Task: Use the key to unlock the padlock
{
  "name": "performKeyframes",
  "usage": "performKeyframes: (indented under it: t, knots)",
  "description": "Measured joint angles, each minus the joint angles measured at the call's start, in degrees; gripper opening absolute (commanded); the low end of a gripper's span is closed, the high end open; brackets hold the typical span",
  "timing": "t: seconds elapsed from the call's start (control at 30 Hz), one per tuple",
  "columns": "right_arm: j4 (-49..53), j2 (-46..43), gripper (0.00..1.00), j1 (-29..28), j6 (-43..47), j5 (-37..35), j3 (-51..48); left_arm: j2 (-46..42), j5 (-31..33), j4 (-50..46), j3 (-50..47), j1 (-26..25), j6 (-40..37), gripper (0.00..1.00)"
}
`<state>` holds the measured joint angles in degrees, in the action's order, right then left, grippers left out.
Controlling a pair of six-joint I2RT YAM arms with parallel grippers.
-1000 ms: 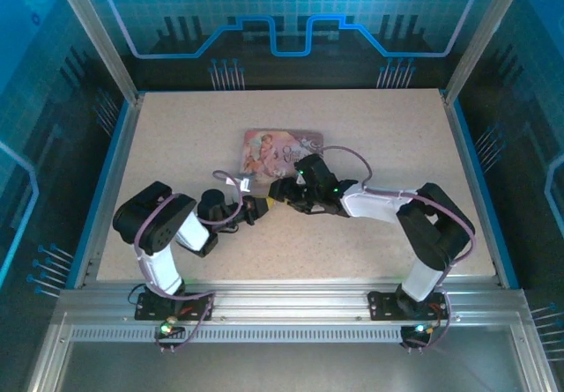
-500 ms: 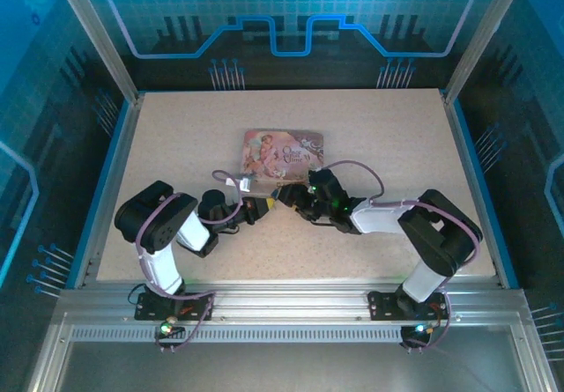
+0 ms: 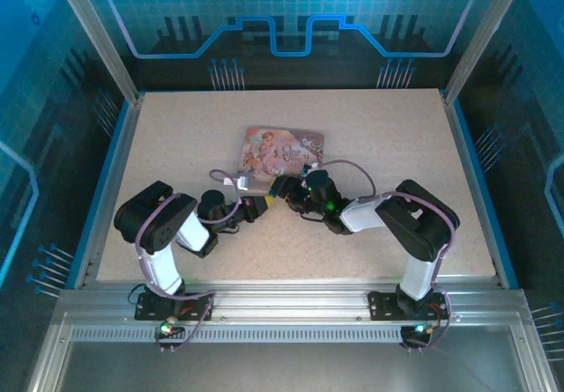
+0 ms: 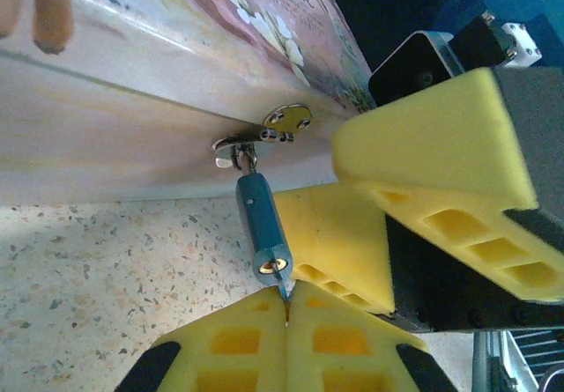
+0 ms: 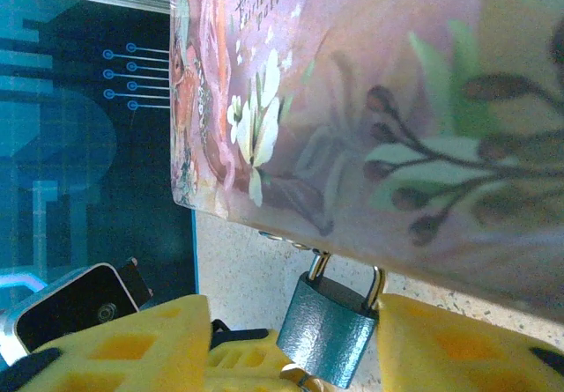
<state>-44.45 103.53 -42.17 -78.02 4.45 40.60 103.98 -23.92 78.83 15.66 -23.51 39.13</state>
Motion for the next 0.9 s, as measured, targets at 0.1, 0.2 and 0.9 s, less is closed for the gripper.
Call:
performKeyframes:
  t: [0.1, 0.2, 0.9]
  knots:
    - [0.07, 0.0, 0.58, -0.42, -0.57, -1.03, 0.07, -0.17, 0.13, -0.04, -0.07, 0.0, 0.87, 0.0]
    - [0.2, 0.0, 0.59, -1.01, -1.9, -2.05, 0.28, -0.33, 0.11, -0.11, -0.07, -0.02, 1.55, 0.0]
    - [-6.54, 1.09, 0.61, -3.48, -6.03, -5.14, -1.4, -2.47, 1.49, -0.55, -0.87, 0.24, 5.62, 0.0]
